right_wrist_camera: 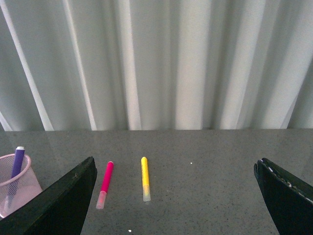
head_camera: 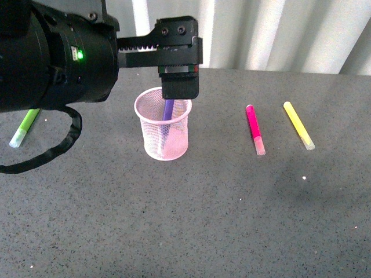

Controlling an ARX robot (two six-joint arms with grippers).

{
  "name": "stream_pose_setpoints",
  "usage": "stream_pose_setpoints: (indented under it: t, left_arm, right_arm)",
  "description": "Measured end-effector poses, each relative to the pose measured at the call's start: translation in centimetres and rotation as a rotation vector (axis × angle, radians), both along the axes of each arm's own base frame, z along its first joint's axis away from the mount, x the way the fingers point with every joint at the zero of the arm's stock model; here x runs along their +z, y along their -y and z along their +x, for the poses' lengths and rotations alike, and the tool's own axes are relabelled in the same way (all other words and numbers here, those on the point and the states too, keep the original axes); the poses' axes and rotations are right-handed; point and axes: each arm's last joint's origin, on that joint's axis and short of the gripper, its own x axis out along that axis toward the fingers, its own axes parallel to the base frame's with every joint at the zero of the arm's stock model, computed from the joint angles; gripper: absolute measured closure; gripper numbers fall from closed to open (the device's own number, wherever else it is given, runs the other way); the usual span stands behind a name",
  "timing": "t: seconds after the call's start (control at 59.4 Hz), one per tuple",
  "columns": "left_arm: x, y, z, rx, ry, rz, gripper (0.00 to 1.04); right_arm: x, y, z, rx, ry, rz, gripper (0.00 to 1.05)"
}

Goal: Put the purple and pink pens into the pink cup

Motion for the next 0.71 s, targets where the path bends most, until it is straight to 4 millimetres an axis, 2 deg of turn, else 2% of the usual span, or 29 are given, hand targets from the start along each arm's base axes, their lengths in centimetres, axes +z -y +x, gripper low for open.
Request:
stream_pose_setpoints:
  t: [0.034,0.067,0.135,0.219,0.236,0.32,0.37,0.555,0.707]
  left_arm:
    - [-0.3,0.0,0.0,0.006,0.007,0.016,0.08]
    - [-0.7,-0.3,0.0,0.071,0.09,0.049,0.13]
    - [-1.7,-1.8,-1.2,0.191,0.266,0.087,0.26]
    - [-1.2,-4.2,-2.8,0.24,0.403,0.057,0.4]
    - [-1.1,-4.3,-2.9,0.242,0.408,0.055,0.41]
    - [-0.2,-6.6,-4.6,0.26,0.463,0.049,0.58]
    - [-0.2,-7.3,-5.2,0.26,0.467,0.05,0.64]
    - [-0.6,-9.8,-7.9,0.25,0.451,0.066,0.99]
    - [-0.5,-11.3,-9.7,0.252,0.453,0.072,1.01]
  right_arm:
    - [0.0,0.0,0.0,0.0,0.0,0.0,0.07]
    - [0.0,0.0,0.0,0.0,0.0,0.0,0.07]
    - [0.0,0.0,0.0,0.001,0.0,0.0,0.07]
    - [0.0,0.0,0.0,0.0,0.0,0.0,0.07]
    - [0.0,0.0,0.0,0.0,0.0,0.0,0.07]
    - [0.0,0.0,0.0,0.001,0.0,0.0,0.07]
    - [0.0,0.0,0.0,0.001,0.0,0.0,0.07]
    - [0.0,0.0,0.0,0.0,0.0,0.0,0.07]
    - [0.0,0.0,0.0,0.0,0.0,0.0,0.07]
